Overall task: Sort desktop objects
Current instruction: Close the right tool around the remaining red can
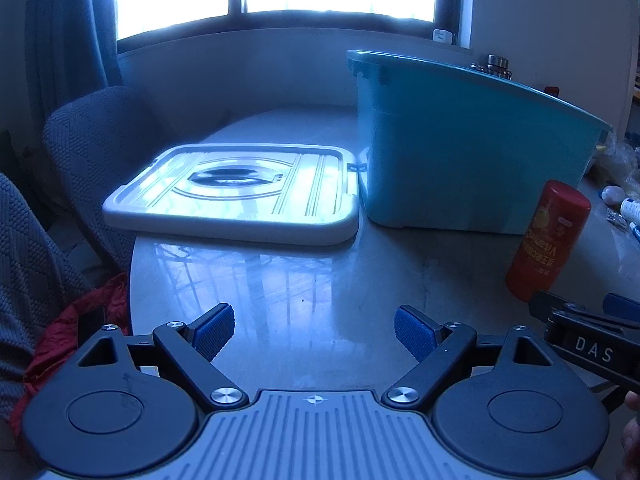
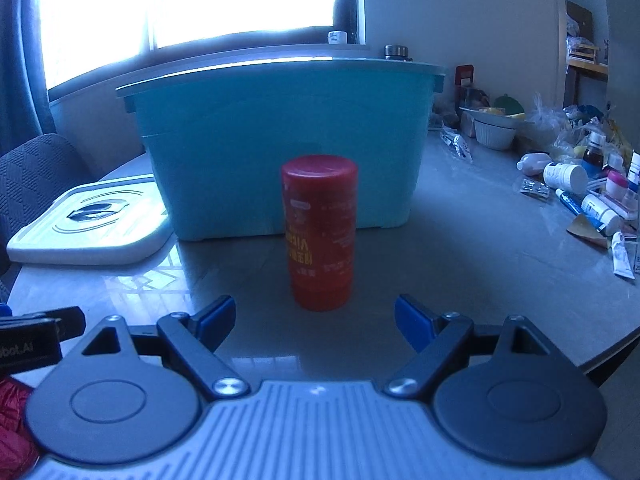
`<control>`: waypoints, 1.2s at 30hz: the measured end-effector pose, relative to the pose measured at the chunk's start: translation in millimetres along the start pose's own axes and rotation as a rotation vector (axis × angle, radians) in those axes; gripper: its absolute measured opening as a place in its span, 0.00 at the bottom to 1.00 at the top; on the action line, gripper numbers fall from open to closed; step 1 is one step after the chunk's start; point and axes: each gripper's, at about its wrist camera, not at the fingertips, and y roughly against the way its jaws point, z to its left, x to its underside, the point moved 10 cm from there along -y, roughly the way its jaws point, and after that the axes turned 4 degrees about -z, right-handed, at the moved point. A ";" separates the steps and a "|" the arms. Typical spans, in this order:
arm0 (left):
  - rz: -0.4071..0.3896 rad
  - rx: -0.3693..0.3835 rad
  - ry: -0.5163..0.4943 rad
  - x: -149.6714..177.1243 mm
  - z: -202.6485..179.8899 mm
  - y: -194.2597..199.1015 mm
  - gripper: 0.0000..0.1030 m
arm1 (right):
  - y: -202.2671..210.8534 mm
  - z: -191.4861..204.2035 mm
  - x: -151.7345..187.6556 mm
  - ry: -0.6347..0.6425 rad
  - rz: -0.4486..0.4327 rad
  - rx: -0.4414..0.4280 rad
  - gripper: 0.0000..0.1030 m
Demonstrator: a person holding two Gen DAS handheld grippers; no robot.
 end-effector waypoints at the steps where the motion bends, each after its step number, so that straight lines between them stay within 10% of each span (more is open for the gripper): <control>1: 0.001 0.001 -0.001 -0.7 -0.2 -2.7 0.86 | -3.0 0.0 -0.3 -0.001 0.002 0.000 0.84; 22: -0.002 0.019 0.003 -18.5 -3.3 -45.3 0.86 | -54.1 1.8 -16.9 -0.015 -0.008 0.012 0.84; 23: -0.001 0.019 0.004 -18.7 -3.5 -46.1 0.86 | -55.2 2.0 -17.7 -0.011 -0.010 0.010 0.82; 25: 0.000 0.022 0.005 -18.8 -4.9 -46.7 0.86 | -56.7 2.1 -19.3 -0.006 -0.013 0.005 0.47; 36: 0.017 0.020 0.024 -7.7 -9.1 -21.3 0.86 | -25.7 -6.3 -16.3 -0.018 -0.002 -0.011 0.47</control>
